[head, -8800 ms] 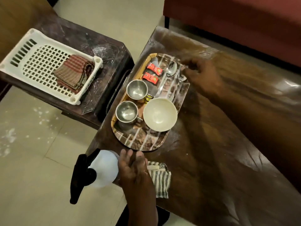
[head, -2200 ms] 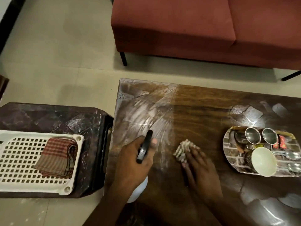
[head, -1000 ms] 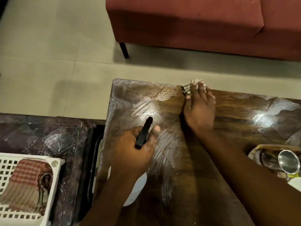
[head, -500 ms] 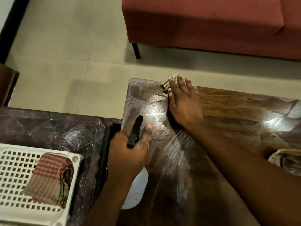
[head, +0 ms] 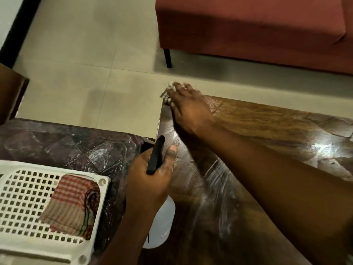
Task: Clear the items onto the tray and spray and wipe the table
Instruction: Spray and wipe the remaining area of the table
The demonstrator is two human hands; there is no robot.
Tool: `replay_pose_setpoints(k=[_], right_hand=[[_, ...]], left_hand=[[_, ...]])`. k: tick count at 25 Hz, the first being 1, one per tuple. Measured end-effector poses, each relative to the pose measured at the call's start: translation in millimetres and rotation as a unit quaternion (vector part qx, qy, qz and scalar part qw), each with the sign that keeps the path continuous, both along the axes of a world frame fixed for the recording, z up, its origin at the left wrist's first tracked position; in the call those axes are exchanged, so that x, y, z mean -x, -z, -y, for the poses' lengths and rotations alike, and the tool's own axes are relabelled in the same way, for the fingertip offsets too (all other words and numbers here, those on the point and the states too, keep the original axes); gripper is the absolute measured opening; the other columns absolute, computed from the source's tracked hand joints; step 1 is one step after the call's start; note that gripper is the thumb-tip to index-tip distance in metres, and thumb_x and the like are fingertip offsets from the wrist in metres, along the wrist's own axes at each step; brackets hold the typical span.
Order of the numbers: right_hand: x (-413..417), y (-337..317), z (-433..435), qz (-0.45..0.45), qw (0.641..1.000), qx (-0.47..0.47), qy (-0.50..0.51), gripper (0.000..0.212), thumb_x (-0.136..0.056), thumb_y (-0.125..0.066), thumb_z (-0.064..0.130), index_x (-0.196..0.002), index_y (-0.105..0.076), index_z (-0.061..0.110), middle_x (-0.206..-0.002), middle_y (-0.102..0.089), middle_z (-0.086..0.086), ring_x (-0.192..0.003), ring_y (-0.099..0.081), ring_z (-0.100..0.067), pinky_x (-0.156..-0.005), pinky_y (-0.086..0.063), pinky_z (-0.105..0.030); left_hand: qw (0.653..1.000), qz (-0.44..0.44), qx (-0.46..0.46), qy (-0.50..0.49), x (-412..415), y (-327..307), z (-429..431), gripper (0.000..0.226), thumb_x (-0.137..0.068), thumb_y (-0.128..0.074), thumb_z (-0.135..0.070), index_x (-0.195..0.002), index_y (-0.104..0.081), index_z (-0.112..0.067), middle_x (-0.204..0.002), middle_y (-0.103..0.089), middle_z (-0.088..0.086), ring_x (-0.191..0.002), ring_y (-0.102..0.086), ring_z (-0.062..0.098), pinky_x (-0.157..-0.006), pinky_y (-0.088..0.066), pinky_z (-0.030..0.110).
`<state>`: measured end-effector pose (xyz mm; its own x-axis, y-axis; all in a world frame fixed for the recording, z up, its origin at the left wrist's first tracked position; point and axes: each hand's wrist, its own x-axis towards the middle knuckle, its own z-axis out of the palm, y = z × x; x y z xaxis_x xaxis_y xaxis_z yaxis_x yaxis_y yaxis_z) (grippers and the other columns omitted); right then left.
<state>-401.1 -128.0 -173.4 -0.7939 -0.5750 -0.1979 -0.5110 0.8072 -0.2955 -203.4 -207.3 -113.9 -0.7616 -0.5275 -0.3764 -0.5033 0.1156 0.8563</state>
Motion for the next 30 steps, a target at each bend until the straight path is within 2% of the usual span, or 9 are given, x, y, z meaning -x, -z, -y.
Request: replay_pose_setpoints(k=[5,9,11,16,19,23,25,27,30], right_hand=[[-0.3,1.1,-23.9,-0.031,0.950,-0.021,-0.309,0.054,-0.113,-0.017,0.052,-0.166,-0.013,0.042,-0.177,-0.012,0.007,-0.164,-0.011,-0.023,-0.131,-0.015,-0.056],[9.4,-2.1,-0.7,0.007,1.000,0.013,0.010,0.056,-0.113,-0.033,0.040,-0.167,-0.020,0.038,-0.178,-0.013,0.004,-0.165,-0.009,-0.027,-0.131,-0.019,-0.059],[-33.6,0.1,1.0,-0.010,0.999,0.033,0.035,0.058,-0.112,-0.038,0.034,-0.167,-0.023,0.034,-0.177,-0.017,0.001,-0.165,-0.012,-0.029,-0.132,-0.016,-0.060],[-111.6,-2.3,-134.3,-0.008,0.951,-0.001,-0.308,0.051,-0.115,-0.026,0.044,-0.165,-0.031,0.035,-0.176,-0.025,0.003,-0.164,-0.017,-0.022,-0.132,-0.017,-0.045],[-95.5,-3.7,-208.1,-0.049,0.998,-0.044,-0.018,0.054,-0.113,-0.027,0.044,-0.165,-0.033,0.032,-0.174,-0.030,-0.003,-0.162,-0.024,-0.029,-0.130,-0.027,-0.049],[-114.5,-1.4,-167.2,-0.052,0.932,0.017,0.359,0.057,-0.110,-0.040,0.026,-0.166,-0.033,0.018,-0.175,-0.026,-0.012,-0.163,-0.018,-0.033,-0.134,-0.013,-0.046],[-166.1,2.6,-130.4,-0.047,0.965,0.022,0.257,0.058,-0.107,-0.044,0.026,-0.163,-0.039,0.018,-0.172,-0.033,-0.010,-0.162,-0.022,-0.031,-0.132,-0.019,-0.052],[-228.0,6.0,-132.9,-0.031,0.999,0.025,-0.001,0.052,-0.106,-0.049,0.032,-0.157,-0.049,0.025,-0.170,-0.039,-0.003,-0.162,-0.024,-0.028,-0.129,-0.027,-0.054],[-229.7,-1.5,-194.7,-0.038,0.963,0.028,-0.266,0.047,-0.111,-0.044,0.036,-0.157,-0.048,0.030,-0.171,-0.038,0.002,-0.162,-0.027,-0.024,-0.128,-0.027,-0.043]], left_hand=[[0.999,0.017,0.040,0.007,-15.8,5.4,6.2,0.066,-0.080,-0.069,-0.076,-0.067,-0.058,-0.013,-0.053,-0.058,0.016,-0.045,-0.060,0.035,-0.053,-0.057,0.059],[0.999,0.030,0.000,0.034,-28.1,2.9,3.3,0.064,-0.078,-0.068,-0.076,-0.069,-0.065,-0.013,-0.061,-0.068,0.015,-0.050,-0.063,0.038,-0.050,-0.055,0.057],[0.998,0.020,0.001,0.054,-34.1,-0.1,0.8,0.059,-0.080,-0.067,-0.071,-0.072,-0.068,-0.013,-0.064,-0.070,0.014,-0.050,-0.064,0.035,-0.051,-0.055,0.055],[0.991,-0.004,0.035,0.127,-43.4,-6.0,-12.0,0.047,-0.094,-0.077,-0.047,-0.063,-0.060,-0.017,-0.056,-0.058,0.017,-0.045,-0.058,0.024,-0.052,-0.052,0.045],[0.988,-0.019,0.013,0.150,-46.4,-5.7,-23.6,0.057,-0.091,-0.076,-0.048,-0.060,-0.051,-0.008,-0.050,-0.050,0.019,-0.046,-0.055,0.040,-0.049,-0.050,0.053],[0.990,0.016,0.011,0.139,-58.8,-6.4,-37.2,0.064,-0.087,-0.079,-0.058,-0.058,-0.053,-0.008,-0.050,-0.053,0.018,-0.048,-0.060,0.039,-0.054,-0.055,0.057],[0.990,0.026,-0.006,0.136,-66.8,-8.7,-42.2,0.061,-0.085,-0.078,-0.060,-0.064,-0.059,-0.006,-0.052,-0.055,0.019,-0.050,-0.061,0.040,-0.053,-0.056,0.058],[0.987,0.026,-0.026,0.155,-74.6,-11.7,-45.0,0.050,-0.088,-0.079,-0.053,-0.067,-0.065,-0.010,-0.051,-0.055,0.013,-0.049,-0.060,0.038,-0.052,-0.055,0.057],[0.984,0.028,-0.036,0.172,-86.8,-15.7,-46.2,0.045,-0.094,-0.081,-0.038,-0.064,-0.061,-0.011,-0.047,-0.052,0.000,-0.046,-0.057,0.024,-0.053,-0.051,0.047]])
